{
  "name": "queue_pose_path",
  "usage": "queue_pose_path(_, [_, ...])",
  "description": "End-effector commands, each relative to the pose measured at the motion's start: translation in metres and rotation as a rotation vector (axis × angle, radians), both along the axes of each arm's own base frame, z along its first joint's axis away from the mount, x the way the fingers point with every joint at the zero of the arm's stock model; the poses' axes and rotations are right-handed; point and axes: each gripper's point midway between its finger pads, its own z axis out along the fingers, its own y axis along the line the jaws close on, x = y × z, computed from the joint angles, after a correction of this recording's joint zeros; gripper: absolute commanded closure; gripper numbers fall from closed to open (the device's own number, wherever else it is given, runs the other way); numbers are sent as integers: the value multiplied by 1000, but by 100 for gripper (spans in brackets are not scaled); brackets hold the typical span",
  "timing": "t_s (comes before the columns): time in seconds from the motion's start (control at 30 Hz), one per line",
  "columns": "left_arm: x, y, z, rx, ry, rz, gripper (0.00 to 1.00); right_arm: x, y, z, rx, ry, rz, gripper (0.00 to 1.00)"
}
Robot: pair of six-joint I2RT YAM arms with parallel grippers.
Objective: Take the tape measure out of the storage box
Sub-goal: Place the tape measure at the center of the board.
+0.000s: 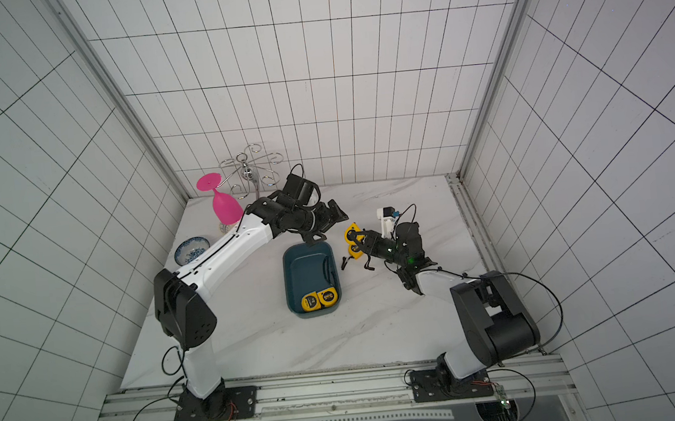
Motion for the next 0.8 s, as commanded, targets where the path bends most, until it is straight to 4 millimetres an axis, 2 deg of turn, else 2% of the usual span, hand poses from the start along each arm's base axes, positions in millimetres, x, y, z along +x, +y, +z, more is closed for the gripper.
queue_pose_path(0.0, [3,36,-3,83,-51,26,2,-15,1,-30,14,126,57,90])
queue_pose_path(0.13, [0,67,-20,153,-44,53,2,-22,2,-59,-1,224,85,90])
queue_pose_path(0.23, [-4,81,-33,190,-27,57,2,-25,2,-75,-9,269,89,91])
queue_pose_path(0.37, [-11,87,-48,218,1,45,2,-24,1,-95,-34,343,90,92])
queue_pose_path(0.53, [-17,88,-62,233,30,29,2,-23,-2,-110,-48,406,80,93])
queue_pose_path(0.77, [-22,92,-70,255,44,14,2,-25,-9,-121,-75,463,70,92])
